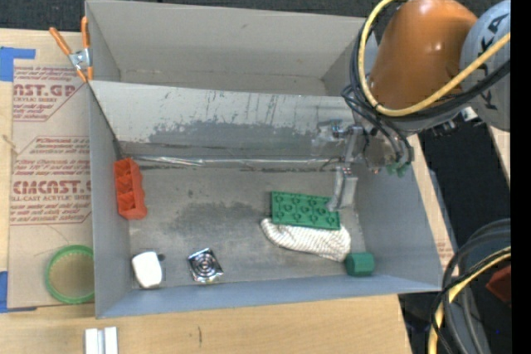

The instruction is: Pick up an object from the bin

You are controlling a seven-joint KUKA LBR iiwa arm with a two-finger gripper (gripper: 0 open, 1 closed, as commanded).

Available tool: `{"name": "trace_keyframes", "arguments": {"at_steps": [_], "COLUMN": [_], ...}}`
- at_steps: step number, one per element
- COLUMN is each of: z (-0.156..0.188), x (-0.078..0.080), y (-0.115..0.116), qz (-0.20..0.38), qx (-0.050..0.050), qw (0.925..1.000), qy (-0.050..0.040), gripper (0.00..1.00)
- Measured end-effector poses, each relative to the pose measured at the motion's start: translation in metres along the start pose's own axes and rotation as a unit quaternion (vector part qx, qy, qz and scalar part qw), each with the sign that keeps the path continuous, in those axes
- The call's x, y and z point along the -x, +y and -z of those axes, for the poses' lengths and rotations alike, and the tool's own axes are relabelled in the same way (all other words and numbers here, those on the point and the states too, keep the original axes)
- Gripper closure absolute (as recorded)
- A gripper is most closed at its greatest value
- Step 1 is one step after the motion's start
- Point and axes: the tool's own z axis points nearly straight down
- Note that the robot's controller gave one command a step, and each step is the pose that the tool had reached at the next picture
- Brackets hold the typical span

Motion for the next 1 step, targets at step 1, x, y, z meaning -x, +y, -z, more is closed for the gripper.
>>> {"name": "trace_keyframes", "arguments": {"at_steps": [1], "z": [0.0047], "x": [0.0010], "y": [0.0000], "qz": [0.000], "qx": [0.000], "qw": [1.0000], "qy": [-0.0037], "gripper": [0.00]}}
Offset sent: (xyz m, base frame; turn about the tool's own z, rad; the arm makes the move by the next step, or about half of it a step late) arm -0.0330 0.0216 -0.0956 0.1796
